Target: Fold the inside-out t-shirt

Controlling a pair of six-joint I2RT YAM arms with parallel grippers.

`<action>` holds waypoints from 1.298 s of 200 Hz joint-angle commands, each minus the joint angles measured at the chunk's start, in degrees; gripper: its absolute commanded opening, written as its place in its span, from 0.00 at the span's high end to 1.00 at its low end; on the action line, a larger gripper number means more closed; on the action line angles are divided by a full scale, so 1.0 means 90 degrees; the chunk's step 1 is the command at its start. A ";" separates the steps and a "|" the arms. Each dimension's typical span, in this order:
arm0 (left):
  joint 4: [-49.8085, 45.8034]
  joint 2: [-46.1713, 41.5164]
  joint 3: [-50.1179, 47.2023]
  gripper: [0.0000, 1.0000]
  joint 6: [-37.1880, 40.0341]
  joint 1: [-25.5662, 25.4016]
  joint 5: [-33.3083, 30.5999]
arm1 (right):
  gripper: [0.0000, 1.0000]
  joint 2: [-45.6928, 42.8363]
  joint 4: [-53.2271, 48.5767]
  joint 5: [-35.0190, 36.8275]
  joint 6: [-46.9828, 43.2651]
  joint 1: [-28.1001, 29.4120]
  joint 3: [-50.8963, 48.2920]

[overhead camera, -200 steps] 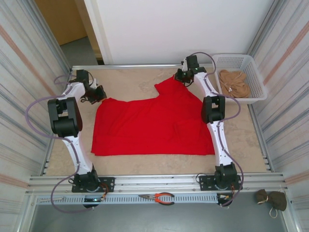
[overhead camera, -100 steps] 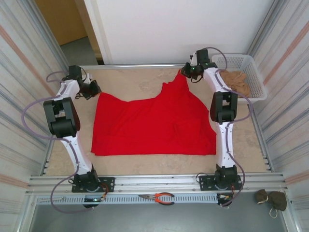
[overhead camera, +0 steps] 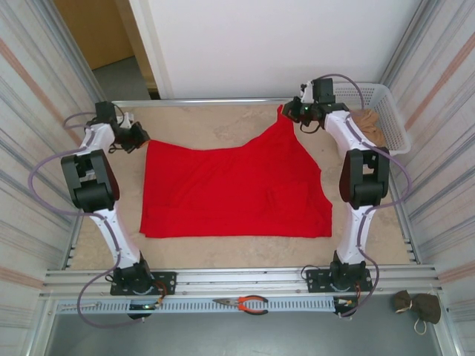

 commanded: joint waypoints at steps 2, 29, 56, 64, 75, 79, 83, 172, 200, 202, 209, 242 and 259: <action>0.0253 -0.0278 -0.0195 1.00 -0.0217 0.0198 0.0413 | 1.00 -0.0940 0.0410 0.0122 0.0198 -0.0077 -0.0696; 0.0453 -0.0515 -0.0488 1.00 -0.0392 0.0261 0.0619 | 1.00 -0.1675 0.0562 0.0295 0.0262 -0.0091 -0.1534; 0.0652 -0.0770 -0.0853 1.00 -0.0543 0.0259 0.0770 | 1.00 -0.2416 0.0649 0.0415 0.0303 -0.0094 -0.2316; 0.0722 -0.0877 -0.0995 1.00 -0.0594 0.0264 0.0774 | 1.00 -0.2615 0.0682 0.0435 0.0328 -0.0096 -0.2530; 0.0819 -0.1030 -0.1177 1.00 -0.0664 0.0269 0.0786 | 1.00 -0.2900 0.0688 0.0451 0.0340 -0.0097 -0.2827; 0.0854 -0.1092 -0.1253 1.00 -0.0686 0.0278 0.0793 | 1.00 -0.2998 0.0691 0.0460 0.0340 -0.0089 -0.2937; 0.0885 -0.1152 -0.1321 1.00 -0.0721 0.0280 0.0792 | 1.00 -0.3102 0.0686 0.0473 0.0340 -0.0073 -0.3027; 0.1482 -0.2525 -0.3281 1.00 -0.1713 0.0805 0.0743 | 1.00 -0.5366 0.0269 0.1156 0.0515 0.0287 -0.5260; 0.1903 -0.2959 -0.4150 1.00 -0.2108 0.1010 0.0777 | 1.00 -0.5970 0.0122 0.1414 0.0655 0.0501 -0.5870; 0.1907 -0.2994 -0.4193 1.00 -0.2114 0.1016 0.0775 | 1.00 -0.6002 0.0121 0.1423 0.0668 0.0511 -0.5915; 0.1884 -0.3086 -0.4338 1.00 -0.2099 0.1020 0.0750 | 1.00 -0.6115 0.0098 0.1446 0.0722 0.0550 -0.6046; 0.1910 -0.3512 -0.5123 1.00 -0.2091 0.1081 0.0551 | 1.00 -0.6602 0.0009 0.1780 0.0999 0.0747 -0.6813; 0.1873 -0.3489 -0.5335 1.00 -0.2060 0.1106 0.0379 | 1.00 -0.6641 -0.0066 0.1952 0.1171 0.0779 -0.7225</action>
